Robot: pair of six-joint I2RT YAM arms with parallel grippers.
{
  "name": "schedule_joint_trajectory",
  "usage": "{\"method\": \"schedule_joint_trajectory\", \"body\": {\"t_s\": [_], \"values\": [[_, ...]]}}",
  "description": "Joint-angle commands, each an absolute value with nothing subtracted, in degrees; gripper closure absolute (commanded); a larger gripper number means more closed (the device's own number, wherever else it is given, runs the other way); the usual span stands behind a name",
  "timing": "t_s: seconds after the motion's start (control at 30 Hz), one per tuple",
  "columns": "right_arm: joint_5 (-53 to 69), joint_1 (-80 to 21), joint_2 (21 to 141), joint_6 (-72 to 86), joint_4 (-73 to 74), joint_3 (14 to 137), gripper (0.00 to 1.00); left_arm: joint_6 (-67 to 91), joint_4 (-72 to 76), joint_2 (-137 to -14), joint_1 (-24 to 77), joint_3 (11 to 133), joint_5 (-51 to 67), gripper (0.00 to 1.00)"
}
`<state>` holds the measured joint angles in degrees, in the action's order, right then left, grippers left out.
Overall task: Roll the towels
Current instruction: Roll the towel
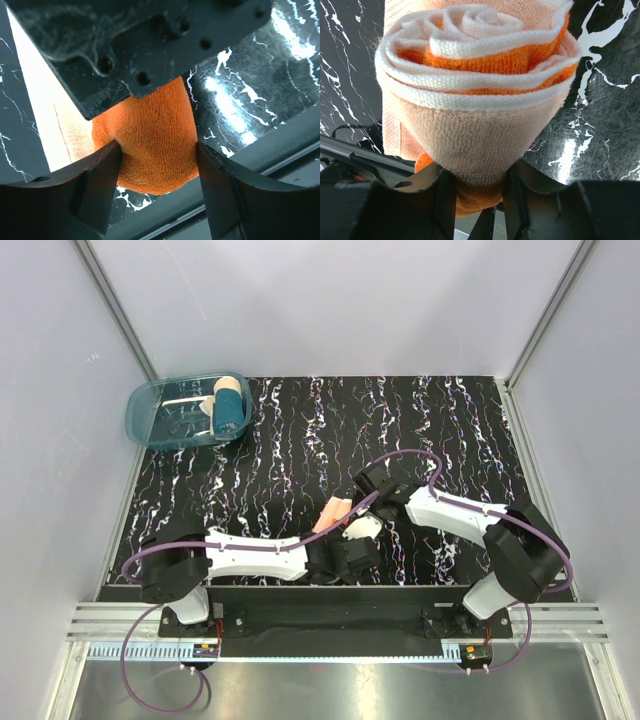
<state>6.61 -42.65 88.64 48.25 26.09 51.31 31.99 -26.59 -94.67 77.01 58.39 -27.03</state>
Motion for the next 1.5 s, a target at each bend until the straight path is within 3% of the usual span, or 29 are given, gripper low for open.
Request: {"method": "schedule_joint_trajectory", "body": {"t_s": [0.0, 0.17, 0.43, 0.57, 0.8, 0.97, 1.17, 1.47], "values": [[4.8, -43.5, 90.1, 45.4, 32.6, 51.9, 0.62, 35.4, -25.5, -96.9, 76.0, 54.0, -25.3, 0.37], [5.1, -43.5, 88.9, 45.0, 34.0, 52.6, 0.48, 35.9, -23.6, -95.5, 75.7, 49.3, -24.2, 0.49], [1.7, -43.1, 87.6, 44.2, 38.8, 55.5, 0.13, 34.6, -19.7, -91.8, 72.2, 45.2, -19.6, 0.55], [0.3, -40.4, 85.4, 43.0, 41.8, 57.8, 0.05, 33.9, -18.0, -89.0, 70.9, 43.2, -15.8, 0.56], [-3.1, -30.7, 77.9, 39.8, 45.3, 59.9, 0.0, 34.3, -12.3, -82.5, 65.6, 38.1, -6.5, 0.56], [-1.9, -29.6, 71.9, 38.5, 44.7, 61.0, 0.0, 34.3, -8.9, -78.8, 61.2, 35.3, 2.3, 0.56], [8.0, -29.5, 65.4, 39.8, 35.0, 54.5, 0.0, 36.1, -2.6, -75.2, 53.8, 31.6, 12.7, 0.57], [20.2, -29.5, 65.3, 44.6, 17.8, 43.0, 0.0, 40.3, 8.0, -79.0, 42.9, 26.3, 28.4, 0.57]]}}
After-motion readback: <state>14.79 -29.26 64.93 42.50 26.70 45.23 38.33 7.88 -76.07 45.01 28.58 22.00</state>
